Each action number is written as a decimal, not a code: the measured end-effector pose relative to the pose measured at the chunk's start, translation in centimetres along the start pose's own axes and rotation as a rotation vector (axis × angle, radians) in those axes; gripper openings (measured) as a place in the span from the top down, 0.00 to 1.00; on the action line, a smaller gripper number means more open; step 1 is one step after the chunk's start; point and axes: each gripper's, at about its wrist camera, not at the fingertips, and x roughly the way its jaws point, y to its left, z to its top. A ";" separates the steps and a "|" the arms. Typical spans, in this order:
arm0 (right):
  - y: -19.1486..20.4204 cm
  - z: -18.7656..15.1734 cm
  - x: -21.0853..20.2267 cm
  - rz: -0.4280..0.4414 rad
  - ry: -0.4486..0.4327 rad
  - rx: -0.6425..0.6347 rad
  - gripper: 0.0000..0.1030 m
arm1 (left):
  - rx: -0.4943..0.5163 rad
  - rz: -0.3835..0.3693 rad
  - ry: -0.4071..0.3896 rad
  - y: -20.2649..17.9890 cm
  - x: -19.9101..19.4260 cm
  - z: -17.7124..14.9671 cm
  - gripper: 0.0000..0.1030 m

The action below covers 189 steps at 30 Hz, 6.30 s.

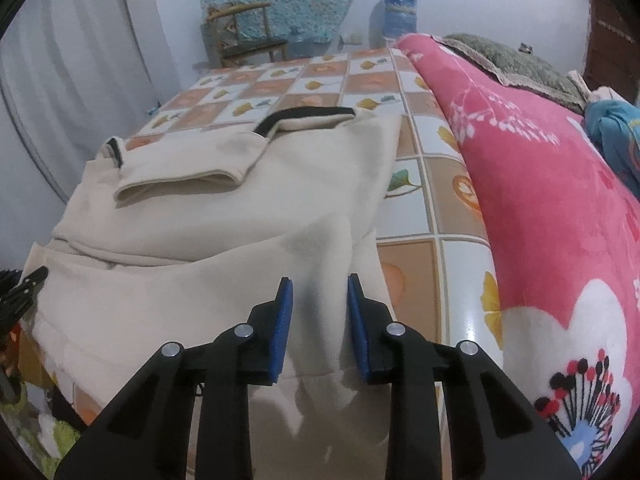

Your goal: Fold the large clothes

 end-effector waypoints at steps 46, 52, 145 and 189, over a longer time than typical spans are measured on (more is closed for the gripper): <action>2.4 -0.4 -12.0 -0.037 -0.313 -0.048 0.94 | -0.048 -0.185 -0.358 5.9 -11.3 -1.0 0.95; 2.0 6.0 -11.1 -0.016 -0.389 -0.084 0.94 | -0.089 -0.252 -0.432 8.3 -10.1 5.2 0.95; 11.5 -3.2 -6.7 -0.071 -0.101 0.032 0.06 | -0.152 -0.157 -0.028 -5.9 -7.9 2.3 0.08; 11.6 -3.3 -6.5 -0.077 -0.081 0.027 0.06 | -0.137 -0.176 -0.008 -6.5 -7.4 2.6 0.08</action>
